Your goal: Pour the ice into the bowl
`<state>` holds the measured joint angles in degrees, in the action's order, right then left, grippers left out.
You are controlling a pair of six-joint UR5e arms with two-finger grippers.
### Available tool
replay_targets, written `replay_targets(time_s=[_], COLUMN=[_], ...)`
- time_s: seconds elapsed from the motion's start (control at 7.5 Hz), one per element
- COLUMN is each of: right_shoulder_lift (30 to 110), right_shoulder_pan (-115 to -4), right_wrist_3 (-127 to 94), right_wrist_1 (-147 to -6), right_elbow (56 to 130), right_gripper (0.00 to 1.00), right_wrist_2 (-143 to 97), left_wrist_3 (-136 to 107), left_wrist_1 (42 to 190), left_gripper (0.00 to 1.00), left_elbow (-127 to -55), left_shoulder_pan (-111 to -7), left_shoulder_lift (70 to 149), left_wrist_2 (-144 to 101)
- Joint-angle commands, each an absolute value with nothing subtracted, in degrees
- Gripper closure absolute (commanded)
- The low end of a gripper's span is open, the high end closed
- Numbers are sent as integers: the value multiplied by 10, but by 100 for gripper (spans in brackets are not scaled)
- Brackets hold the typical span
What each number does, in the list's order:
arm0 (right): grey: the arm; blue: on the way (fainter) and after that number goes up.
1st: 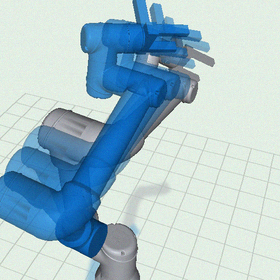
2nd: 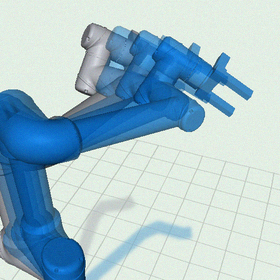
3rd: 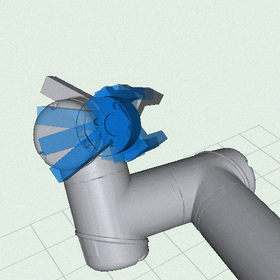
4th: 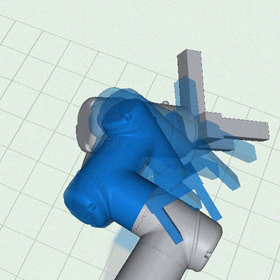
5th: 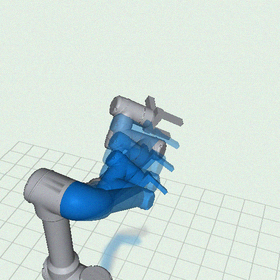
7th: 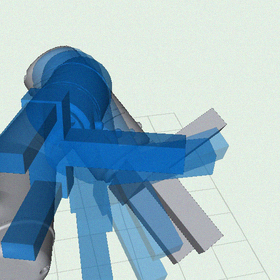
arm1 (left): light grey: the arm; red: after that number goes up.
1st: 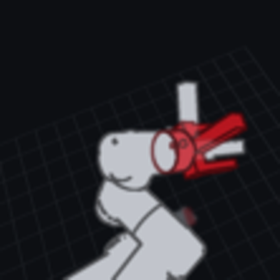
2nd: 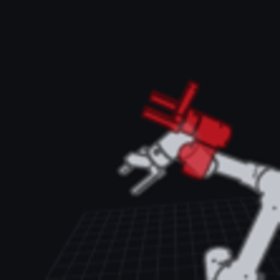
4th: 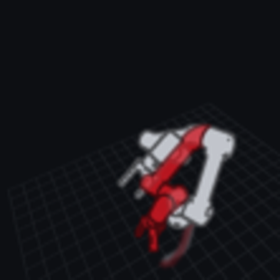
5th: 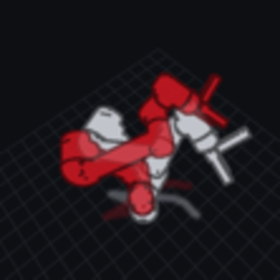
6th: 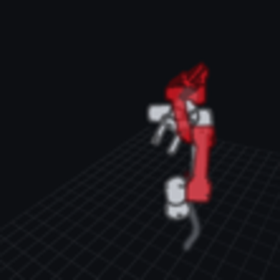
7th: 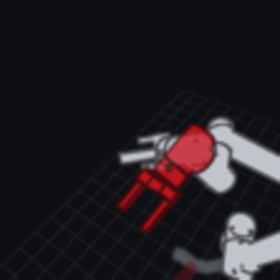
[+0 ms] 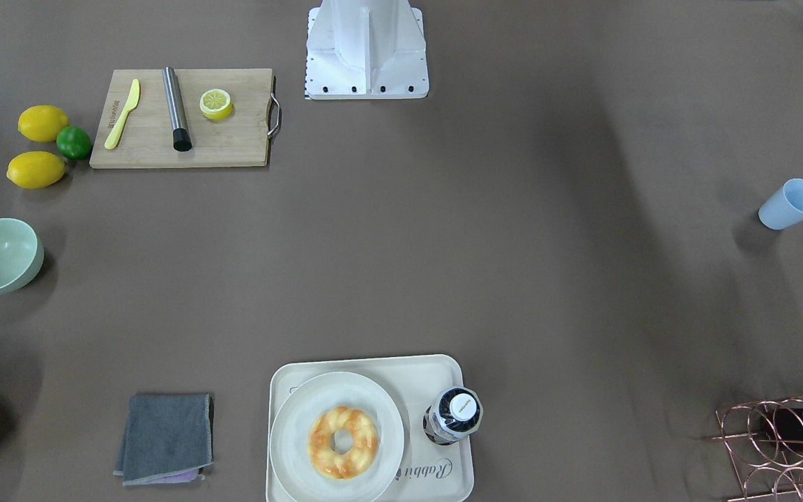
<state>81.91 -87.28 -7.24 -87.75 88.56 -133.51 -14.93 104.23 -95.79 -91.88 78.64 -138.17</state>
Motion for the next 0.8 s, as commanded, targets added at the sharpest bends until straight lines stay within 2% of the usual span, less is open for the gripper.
replay_targets(time_s=[0.0, 0.27, 0.67], right_shoulder_lift=[823, 826, 828], right_shoulder_pan=[-873, -873, -860], right_wrist_3=[-71, -72, -82], right_wrist_1=[-870, -867, -853], right_elbow=[886, 885, 878], right_gripper=[0, 0, 0], right_wrist_2=[-1335, -1335, -1336], left_wrist_3=[-300, -401, -415], left_wrist_1=[1047, 1048, 1042], left_gripper=[3, 3, 3], left_elbow=[-968, -1049, -1060], left_shoulder_pan=[-925, -919, -910], left_shoulder_lift=[793, 766, 748], left_wrist_2=[-1396, -1284, -1275])
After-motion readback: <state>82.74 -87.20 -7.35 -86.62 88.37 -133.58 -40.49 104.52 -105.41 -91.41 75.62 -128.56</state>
